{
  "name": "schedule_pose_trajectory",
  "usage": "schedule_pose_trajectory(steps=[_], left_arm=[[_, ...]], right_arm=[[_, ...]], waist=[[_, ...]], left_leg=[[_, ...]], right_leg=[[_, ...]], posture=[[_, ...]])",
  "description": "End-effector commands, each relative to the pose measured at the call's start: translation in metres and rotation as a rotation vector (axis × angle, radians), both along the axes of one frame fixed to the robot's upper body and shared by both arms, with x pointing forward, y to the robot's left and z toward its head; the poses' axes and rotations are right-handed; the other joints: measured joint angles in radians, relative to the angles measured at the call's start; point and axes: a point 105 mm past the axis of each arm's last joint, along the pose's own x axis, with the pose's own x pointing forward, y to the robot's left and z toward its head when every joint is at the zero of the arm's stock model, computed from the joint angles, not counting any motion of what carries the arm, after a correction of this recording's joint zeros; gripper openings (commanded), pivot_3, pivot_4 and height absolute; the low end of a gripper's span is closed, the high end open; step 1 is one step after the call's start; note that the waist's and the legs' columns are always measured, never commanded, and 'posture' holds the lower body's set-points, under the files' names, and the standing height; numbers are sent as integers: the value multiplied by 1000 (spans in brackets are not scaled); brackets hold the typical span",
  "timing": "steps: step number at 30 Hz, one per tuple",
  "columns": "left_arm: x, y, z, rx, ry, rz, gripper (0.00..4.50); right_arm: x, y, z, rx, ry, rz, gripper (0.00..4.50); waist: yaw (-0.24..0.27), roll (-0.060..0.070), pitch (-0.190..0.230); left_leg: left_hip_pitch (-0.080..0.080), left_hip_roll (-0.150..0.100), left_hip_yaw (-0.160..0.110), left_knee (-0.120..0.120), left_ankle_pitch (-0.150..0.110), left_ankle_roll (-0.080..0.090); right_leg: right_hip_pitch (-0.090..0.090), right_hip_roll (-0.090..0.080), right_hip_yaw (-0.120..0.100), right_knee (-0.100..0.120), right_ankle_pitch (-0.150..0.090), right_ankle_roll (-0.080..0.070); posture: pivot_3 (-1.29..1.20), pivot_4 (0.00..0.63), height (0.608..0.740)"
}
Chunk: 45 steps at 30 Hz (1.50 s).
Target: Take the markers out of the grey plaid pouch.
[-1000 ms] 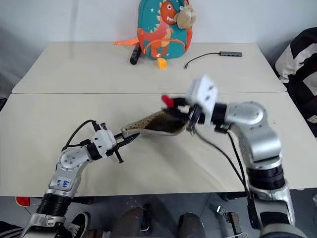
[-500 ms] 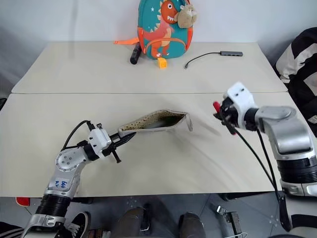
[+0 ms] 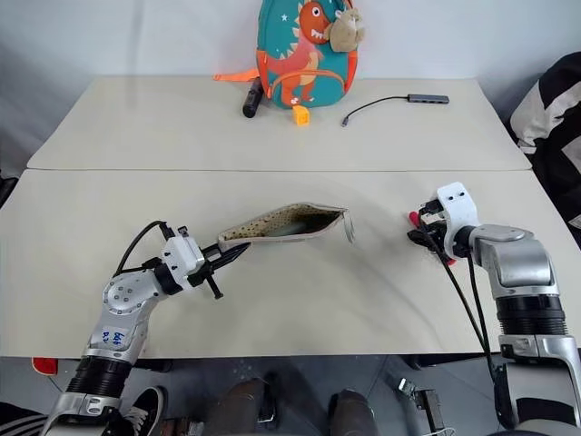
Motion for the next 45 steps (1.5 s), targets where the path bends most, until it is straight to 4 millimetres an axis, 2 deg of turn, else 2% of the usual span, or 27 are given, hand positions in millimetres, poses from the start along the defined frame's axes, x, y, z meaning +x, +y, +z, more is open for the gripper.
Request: schedule_pose_trajectory(steps=[1,8,9,10,12,14,15,16,19,22,24,29,32,37,39,45], left_arm=[[-4,-1,9,-17,-46,-13,0],[-5,-2,8,-20,-42,-16,0],[-5,-2,8,-20,-43,-17,0],[-5,-2,8,-21,-43,-16,0],[-5,-2,7,-20,-43,-17,0],[-4,-2,7,-29,-39,-17,0],[-4,-2,7,-25,-36,-20,0],[-4,-3,6,-25,-33,-22,0],[-3,-8,12,-44,-9,-46,0],[-2,-12,15,-40,-4,-60,0],[-3,-14,17,-36,-14,-67,0],[-5,-16,19,-35,-21,-77,0],[-6,-18,20,-31,-24,-82,0],[-9,-26,19,-23,-28,-104,0],[-13,-36,17,-20,-20,-130,0],[-17,-54,18,-37,-16,-155,0]], right_arm=[[7,1,20,12,-84,-1,3907],[9,7,41,-32,-151,47,3907],[10,10,50,-20,-179,51,3907],[10,20,67,-16,-232,98,3907],[4,56,114,42,-408,276,3907],[-23,100,163,152,-595,524,3907],[-38,115,176,160,-656,634,3907],[-48,124,178,144,-676,705,3907],[-72,151,159,40,-674,906,3323],[-85,165,136,1,-632,998,2286],[-84,168,114,-88,-603,1019,1625],[-68,165,81,-239,-581,1008,26],[-62,168,72,-265,-582,1009,26],[-47,180,52,-442,-606,1005,26],[-37,188,44,-559,-629,1007,26],[-32,194,27,-607,-586,1055,26]], waist=[[-3,0,0],[-1,0,0],[-1,0,0],[-1,1,0],[-1,3,2],[-7,7,4],[-7,7,4],[-5,7,4],[6,0,0],[13,-1,0],[10,0,0],[1,0,0],[0,0,0],[-2,0,0],[-2,0,0],[3,0,0]], left_leg=[[0,0,0,0,0,0],[0,0,0,0,0,0],[0,0,0,0,0,0],[0,0,0,0,0,0],[0,0,0,0,0,0],[-1,0,1,0,0,0],[-1,0,1,-1,0,0],[-1,1,1,-1,0,0],[1,3,-3,-1,-3,-2],[-1,0,-4,1,-6,0],[-2,-1,0,2,-5,2],[-2,-1,2,2,-4,3],[-2,-1,2,2,-4,3],[-2,0,2,2,-4,3],[-2,-1,2,2,-3,3],[-2,-1,1,3,-3,3]], right_leg=[[0,0,0,0,0,0],[0,0,0,0,0,0],[0,0,0,0,0,0],[0,0,0,0,0,0],[-1,0,1,0,0,0],[-2,0,1,-1,0,0],[-2,0,1,0,0,0],[-2,0,1,0,0,0],[0,1,0,0,0,0],[2,0,0,-1,0,0],[0,0,0,-4,1,3],[1,1,1,-7,3,5],[1,1,1,-7,3,5],[0,1,0,-6,3,5],[1,1,1,-6,3,5],[1,2,0,-5,3,5]], posture=[[0,150,740],[0,150,740],[0,150,740],[0,150,740],[0,150,740],[0,150,740],[0,150,740],[0,150,740],[0,150,740],[0,150,740],[0,150,740],[0,150,740],[0,150,740],[0,150,740],[0,150,740],[0,150,740]])
